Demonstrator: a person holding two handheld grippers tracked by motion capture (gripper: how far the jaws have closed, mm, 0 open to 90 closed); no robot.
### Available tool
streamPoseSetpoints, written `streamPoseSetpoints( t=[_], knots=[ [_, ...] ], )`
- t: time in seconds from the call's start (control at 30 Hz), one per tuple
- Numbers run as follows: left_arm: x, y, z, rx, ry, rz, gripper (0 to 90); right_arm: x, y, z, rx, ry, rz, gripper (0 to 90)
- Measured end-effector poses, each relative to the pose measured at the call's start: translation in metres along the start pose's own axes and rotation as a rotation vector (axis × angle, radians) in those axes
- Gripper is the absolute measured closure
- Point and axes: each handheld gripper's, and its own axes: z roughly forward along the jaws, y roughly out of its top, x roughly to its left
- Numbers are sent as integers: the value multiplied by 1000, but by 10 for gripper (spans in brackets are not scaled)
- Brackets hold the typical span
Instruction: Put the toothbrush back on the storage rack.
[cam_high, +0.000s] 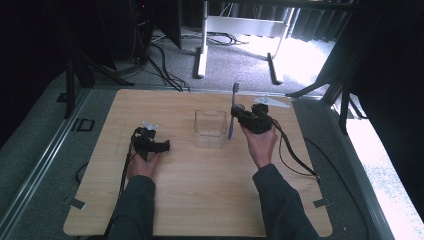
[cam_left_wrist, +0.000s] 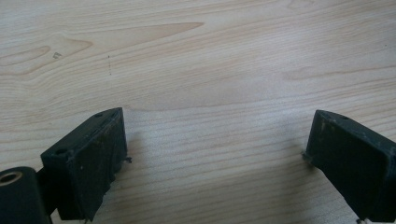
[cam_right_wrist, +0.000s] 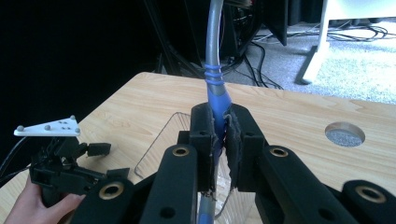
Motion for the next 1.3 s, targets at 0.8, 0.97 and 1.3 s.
streamPoseSetpoints(
  t=[0.8, 0.97, 1.3],
  knots=[
    [0, 0, 0, 0, 0, 0, 55, -3, 3, 6, -84, 9, 31, 815],
    [0, 0, 0, 0, 0, 0, 55, -3, 3, 9, -100, 6, 38, 815],
    [0, 0, 0, 0, 0, 0, 55, -2, 1, 16, -113, -12, 18, 815]
  ],
)
